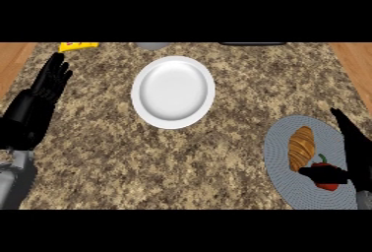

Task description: Pick the bell pepper from the placemat and place it in the plate

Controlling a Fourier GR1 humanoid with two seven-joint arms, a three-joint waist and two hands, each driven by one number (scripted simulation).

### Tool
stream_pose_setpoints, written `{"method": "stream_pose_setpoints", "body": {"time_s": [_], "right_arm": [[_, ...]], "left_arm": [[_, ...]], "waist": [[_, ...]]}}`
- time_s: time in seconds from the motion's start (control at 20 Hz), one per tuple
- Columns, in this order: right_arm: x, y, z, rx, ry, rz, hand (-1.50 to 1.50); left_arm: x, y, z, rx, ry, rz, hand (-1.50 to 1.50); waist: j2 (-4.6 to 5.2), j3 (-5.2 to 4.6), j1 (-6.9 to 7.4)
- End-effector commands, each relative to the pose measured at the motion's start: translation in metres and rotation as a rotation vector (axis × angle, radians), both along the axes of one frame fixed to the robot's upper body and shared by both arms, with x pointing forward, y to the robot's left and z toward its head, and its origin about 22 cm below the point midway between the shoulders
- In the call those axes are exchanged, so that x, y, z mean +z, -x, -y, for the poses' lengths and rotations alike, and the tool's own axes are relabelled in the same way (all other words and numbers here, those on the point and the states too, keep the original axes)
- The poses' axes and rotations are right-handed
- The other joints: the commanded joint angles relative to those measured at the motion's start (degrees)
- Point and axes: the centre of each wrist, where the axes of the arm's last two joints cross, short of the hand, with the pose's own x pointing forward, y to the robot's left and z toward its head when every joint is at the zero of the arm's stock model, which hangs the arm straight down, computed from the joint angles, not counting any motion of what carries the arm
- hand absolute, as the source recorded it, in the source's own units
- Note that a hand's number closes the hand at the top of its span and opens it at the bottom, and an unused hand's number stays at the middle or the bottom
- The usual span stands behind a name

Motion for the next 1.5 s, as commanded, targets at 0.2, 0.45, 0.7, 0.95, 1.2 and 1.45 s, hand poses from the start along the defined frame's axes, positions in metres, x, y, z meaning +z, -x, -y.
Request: {"method": "stream_pose_setpoints", "body": {"time_s": [0.2, 0.45, 0.7, 0.95, 1.2, 1.45], "right_arm": [[0.045, -0.009, -0.022, -0.084, 0.117, -0.468, -1.5], [0.064, -0.024, -0.031, -0.1, 0.129, -0.558, -1.5], [0.039, -0.025, -0.025, -0.161, 0.163, -0.553, -1.5], [0.023, -0.03, -0.002, -0.208, 0.195, -0.668, -1.5], [-0.002, -0.023, 0.0, -0.232, 0.186, -0.68, -1.5], [-0.008, -0.018, 0.011, -0.22, 0.159, -0.716, -1.5]], "left_arm": [[0.002, -0.002, 0.004, -0.015, 0.004, 0.009, 0.0], [-0.002, -0.014, 0.019, 0.009, -0.01, 0.023, 0.0], [-0.007, -0.013, 0.005, -0.017, 0.007, 0.013, 0.0], [-0.009, -0.007, -0.003, -0.015, 0.01, 0.003, 0.0], [0.004, -0.015, 0.002, -0.017, 0.003, 0.001, 0.0], [0.001, 0.007, 0.002, -0.024, 0.006, 0.019, 0.0]], "waist": [[0.16, 0.26, 1.14], [0.31, 0.42, 0.74], [0.33, 0.45, 0.78], [0.39, 0.45, 0.93], [0.29, 0.47, 0.68], [0.2, 0.47, 0.82]]}}
